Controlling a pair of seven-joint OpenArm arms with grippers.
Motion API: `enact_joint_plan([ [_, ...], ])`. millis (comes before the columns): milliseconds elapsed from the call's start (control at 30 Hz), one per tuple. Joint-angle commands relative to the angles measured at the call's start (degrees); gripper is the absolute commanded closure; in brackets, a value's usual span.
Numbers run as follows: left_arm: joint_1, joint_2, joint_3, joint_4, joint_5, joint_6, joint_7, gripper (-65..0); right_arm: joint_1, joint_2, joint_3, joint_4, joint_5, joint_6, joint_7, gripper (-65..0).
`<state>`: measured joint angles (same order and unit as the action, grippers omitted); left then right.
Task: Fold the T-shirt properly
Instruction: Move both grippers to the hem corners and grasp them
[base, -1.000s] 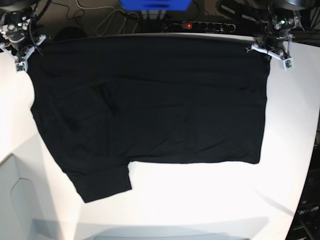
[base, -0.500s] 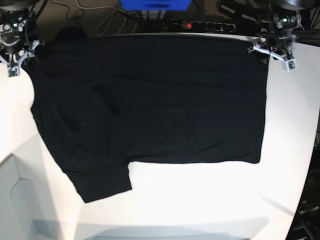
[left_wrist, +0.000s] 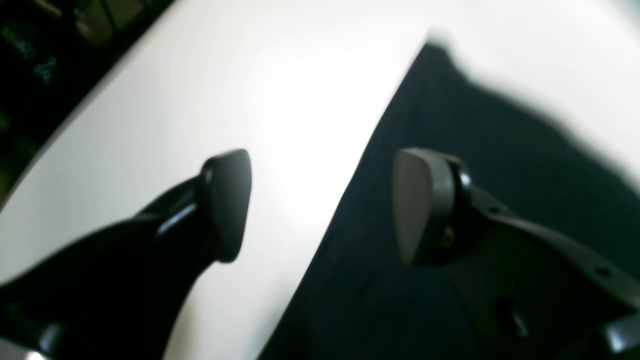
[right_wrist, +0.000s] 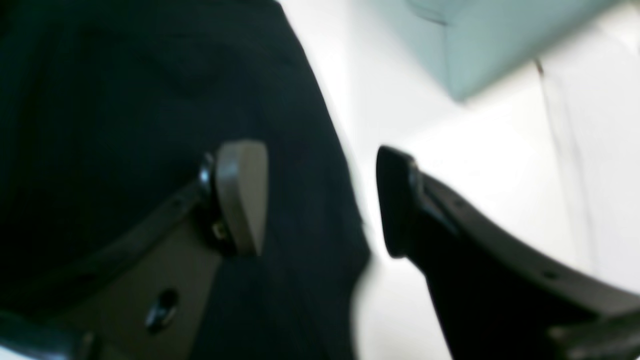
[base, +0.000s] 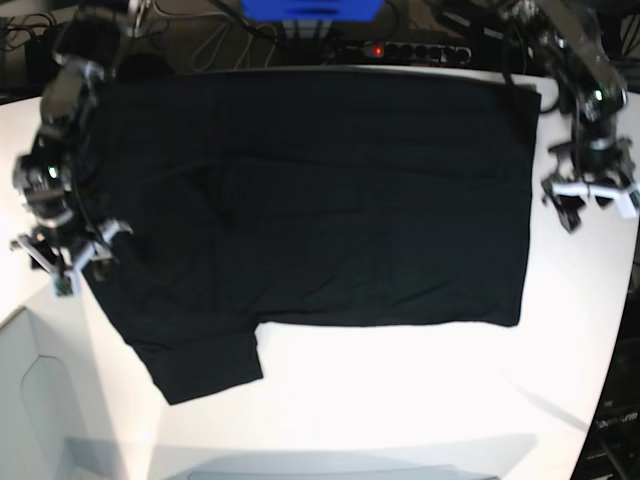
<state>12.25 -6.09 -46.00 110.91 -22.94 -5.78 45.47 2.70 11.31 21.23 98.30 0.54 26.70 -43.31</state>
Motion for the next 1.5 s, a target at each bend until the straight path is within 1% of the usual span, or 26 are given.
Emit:
enact_joint_plan([
  [0, -2.4, -0.7, 0.2, -0.3, -0.5, -0.2, -1.0, -42.8, 3.6, 1.2, -0.5, -2.5, -0.5, -0.4, 1.2, -35.4],
  [100, -8.5, -0.9, 0.2, -4.9, -0.5, -0.2, -1.0, -42.8, 12.3, 1.7, -1.8, -13.8, -0.5, -0.4, 1.5, -35.5],
  [167, -12.1, -2.7, 1.4, -9.6, -0.5, -0.2, -1.0, -42.8, 18.3, 2.9, -2.1, -22.4, -0.5, -0.4, 2.7, -35.6],
  [200, -13.8, -3.7, 2.9, -12.5, -0.5, -0.2, -1.3, -42.8, 21.3, 3.1, -2.6, -26.7, -0.6, -0.5, 4.5, -35.6],
  [267, -16.4, -6.4, 6.4, -18.4, -0.5, -0.2, -1.7, -42.8, 25.7, 4.6, -3.3, -36.1, -0.6, -0.6, 9.2, -35.6],
  [333, -19.2, -8.3, 8.9, -24.3, -0.5, -0.1, -2.4, -42.8, 29.3, 5.9, -4.6, -44.5, -0.6, -0.6, 14.3, -35.6],
  [467, -23.7, -10.6, 12.5, -34.3, -0.5, 0.2, -7.5, -42.8, 32.9, 7.6, -5.4, -56.2, -0.6, -0.7, 22.6, -35.6],
  [567, -27.2, -12.9, 17.6, -42.3, -0.5, 0.2, -11.6, -42.8, 33.5, 7.7, -5.5, -61.7, -0.6, -0.7, 27.8, -35.6],
  [633, -29.2, -13.7, 20.7, -47.1, -0.5, 0.2, -14.7, -42.8, 33.5, 7.7, -5.5, -63.8, -0.6, -0.8, 30.6, -35.6],
  [733, -31.9, -14.6, 24.3, -53.8, -0.5, 0.3, -18.4, -42.8, 33.1, 7.5, -5.5, -65.6, -0.6, -0.8, 32.3, -35.6],
  [867, -34.9, -14.9, 27.7, -60.3, -0.5, 0.3, -21.5, -42.8, 32.5, 7.3, -6.2, -68.0, -0.6, -0.8, 32.4, -35.3],
  [1133, -40.7, -14.9, 35.0, -72.9, -0.5, 0.3, -27.8, -42.8, 30.3, 6.4, -8.7, -68.0, -0.6, -0.8, 32.5, -35.1],
  [1267, -41.7, -14.8, 38.4, -76.6, -0.6, 0.3, -30.7, -42.8, 29.2, 6.4, -9.0, -67.9, -0.6, -0.8, 32.4, -35.1],
  [1400, -41.7, -14.5, 41.1, -77.6, -0.6, 0.0, -32.3, -42.5, 29.1, 6.4, -9.0, -67.9, -0.6, -0.8, 32.4, -34.9],
  [1433, -41.7, -14.4, 41.8, -77.6, -0.6, -0.1, -32.3, -42.2, 29.1, 6.4, -9.0, -67.9, -0.6, -0.8, 32.4, -34.9],
  [1467, -41.7, -14.4, 42.3, -77.6, -0.6, -0.1, -32.3, -40.5, 29.1, 6.4, -9.0, -67.9, -0.6, -0.8, 32.4, -34.9],
])
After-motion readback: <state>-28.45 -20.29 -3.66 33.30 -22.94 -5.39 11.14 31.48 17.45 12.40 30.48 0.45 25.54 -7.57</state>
